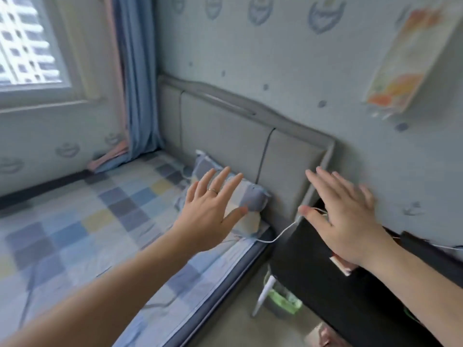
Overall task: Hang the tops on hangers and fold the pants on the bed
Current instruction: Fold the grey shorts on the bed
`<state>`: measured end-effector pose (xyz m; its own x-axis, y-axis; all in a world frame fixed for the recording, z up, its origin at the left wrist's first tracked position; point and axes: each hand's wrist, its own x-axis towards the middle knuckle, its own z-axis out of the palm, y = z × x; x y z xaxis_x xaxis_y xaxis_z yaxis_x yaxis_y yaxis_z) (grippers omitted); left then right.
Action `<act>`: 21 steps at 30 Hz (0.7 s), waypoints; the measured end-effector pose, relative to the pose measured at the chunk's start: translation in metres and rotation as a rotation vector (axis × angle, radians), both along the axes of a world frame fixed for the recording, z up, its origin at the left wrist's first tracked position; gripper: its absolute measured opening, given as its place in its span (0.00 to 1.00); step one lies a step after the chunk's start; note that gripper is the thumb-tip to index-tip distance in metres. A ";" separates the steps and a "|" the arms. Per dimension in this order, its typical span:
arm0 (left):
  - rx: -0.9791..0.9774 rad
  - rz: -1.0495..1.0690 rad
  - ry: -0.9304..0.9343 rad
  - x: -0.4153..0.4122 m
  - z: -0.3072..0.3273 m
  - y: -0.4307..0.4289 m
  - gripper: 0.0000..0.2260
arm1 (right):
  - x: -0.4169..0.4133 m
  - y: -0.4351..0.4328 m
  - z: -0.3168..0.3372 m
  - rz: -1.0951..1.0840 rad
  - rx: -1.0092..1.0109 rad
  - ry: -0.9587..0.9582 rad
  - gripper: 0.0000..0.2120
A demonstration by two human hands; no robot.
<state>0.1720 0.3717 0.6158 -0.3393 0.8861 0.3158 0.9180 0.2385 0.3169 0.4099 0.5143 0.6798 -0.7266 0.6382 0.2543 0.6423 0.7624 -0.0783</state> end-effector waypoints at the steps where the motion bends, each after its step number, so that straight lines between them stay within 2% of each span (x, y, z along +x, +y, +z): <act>1: -0.036 0.034 -0.034 -0.015 -0.016 -0.003 0.33 | -0.020 0.006 -0.016 0.033 -0.037 -0.007 0.35; 8: -0.220 0.214 -0.218 -0.104 -0.115 0.006 0.35 | -0.149 0.070 -0.131 0.200 -0.268 -0.122 0.37; 13: -0.343 0.340 -0.384 -0.169 -0.178 0.050 0.30 | -0.234 0.124 -0.201 0.200 -0.472 -0.209 0.33; 21: -0.566 0.470 -0.595 -0.248 -0.314 0.114 0.29 | -0.348 0.201 -0.338 0.158 -0.711 -0.405 0.30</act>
